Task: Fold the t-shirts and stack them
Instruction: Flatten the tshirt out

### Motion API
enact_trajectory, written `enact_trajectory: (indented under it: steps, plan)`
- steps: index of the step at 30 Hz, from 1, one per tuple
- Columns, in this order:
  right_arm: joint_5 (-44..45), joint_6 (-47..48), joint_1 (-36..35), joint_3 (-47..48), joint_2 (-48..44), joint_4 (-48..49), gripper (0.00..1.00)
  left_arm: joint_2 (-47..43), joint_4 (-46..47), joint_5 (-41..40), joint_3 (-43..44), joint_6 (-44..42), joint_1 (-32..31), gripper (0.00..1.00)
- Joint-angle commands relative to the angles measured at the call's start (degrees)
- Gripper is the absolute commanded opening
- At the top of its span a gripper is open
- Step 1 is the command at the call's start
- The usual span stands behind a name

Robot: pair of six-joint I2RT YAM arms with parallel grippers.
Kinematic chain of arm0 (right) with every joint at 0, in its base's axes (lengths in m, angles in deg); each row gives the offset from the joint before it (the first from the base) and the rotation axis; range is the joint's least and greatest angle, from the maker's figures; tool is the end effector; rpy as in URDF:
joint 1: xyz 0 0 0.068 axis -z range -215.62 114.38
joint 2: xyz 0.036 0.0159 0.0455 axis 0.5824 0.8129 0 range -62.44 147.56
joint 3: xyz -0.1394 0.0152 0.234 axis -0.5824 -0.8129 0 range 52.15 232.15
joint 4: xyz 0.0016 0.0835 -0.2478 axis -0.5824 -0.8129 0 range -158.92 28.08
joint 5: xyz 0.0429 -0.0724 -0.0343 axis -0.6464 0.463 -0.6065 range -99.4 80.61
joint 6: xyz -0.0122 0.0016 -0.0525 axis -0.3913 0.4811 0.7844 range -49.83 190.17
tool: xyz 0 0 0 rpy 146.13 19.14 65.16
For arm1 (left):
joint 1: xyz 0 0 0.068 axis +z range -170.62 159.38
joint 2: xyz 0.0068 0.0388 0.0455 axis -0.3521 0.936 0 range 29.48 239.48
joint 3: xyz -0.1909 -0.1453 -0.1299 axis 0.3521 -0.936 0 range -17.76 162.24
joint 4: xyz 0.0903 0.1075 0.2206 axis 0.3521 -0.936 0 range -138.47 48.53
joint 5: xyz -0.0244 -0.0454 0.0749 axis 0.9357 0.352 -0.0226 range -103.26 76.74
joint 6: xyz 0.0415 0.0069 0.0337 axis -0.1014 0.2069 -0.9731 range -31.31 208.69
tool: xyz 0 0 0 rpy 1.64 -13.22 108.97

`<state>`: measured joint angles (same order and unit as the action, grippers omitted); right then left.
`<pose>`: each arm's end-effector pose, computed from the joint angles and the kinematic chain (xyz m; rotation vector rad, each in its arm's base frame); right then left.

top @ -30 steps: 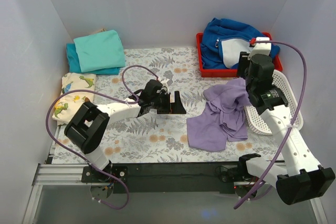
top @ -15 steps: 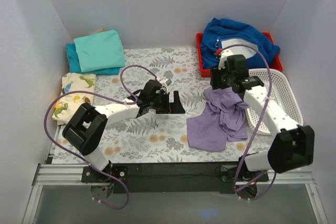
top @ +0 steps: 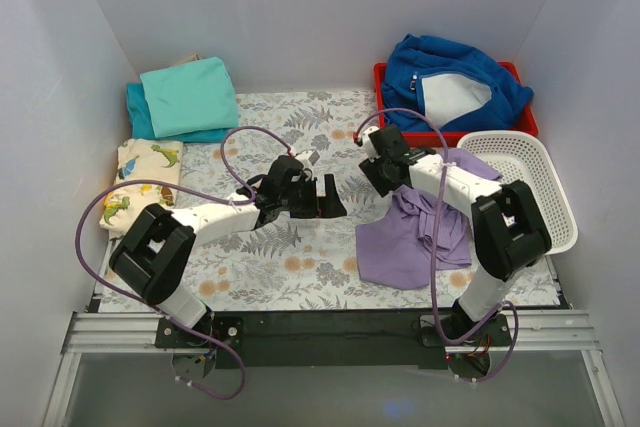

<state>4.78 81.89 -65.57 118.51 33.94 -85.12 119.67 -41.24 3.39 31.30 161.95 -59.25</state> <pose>0.3132 0.1704 0.2183 -0.7819 2.3407 -0.1727 0.2488 -0.2118 0.1907 -0.6143 2.5617 -1.2099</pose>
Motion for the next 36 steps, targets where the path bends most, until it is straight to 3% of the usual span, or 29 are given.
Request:
enact_trajectory:
  steps: [1,12,14,16,23,27,36]
  plan:
    - [14.7,2.7,-1.4,3.9,4.6,1.0,0.65,-3.5,0.0,-2.1,-0.6,-1.3,-0.1,0.98]
    - [28.1,1.6,-1.4,8.6,12.2,1.7,0.61,-4.9,0.0,-3.6,-1.2,-2.1,0.0,0.98]
    - [28.1,0.1,-1.4,8.5,11.5,1.8,0.27,-5.3,0.1,-3.9,-1.4,-2.2,0.0,0.98]
    - [25.4,-1.5,-1.2,7.8,8.6,2.5,0.02,-5.6,0.0,-4.2,-1.7,-2.2,0.2,0.98]
    - [16.3,-4.2,-1.5,7.8,-5.6,3.6,0.01,-7.9,-2.2,-6.7,-2.4,-1.4,1.0,0.98]
    - [7.3,-6.1,-3.2,14.2,-15.8,-0.3,0.01,-11.7,-2.3,-9.0,-3.7,0.0,2.4,0.98]
    - [-0.8,-8.1,-11.7,34.9,-17.0,-5.8,0.01,-18.9,-4.8,-11.9,-4.8,1.3,5.9,0.98]
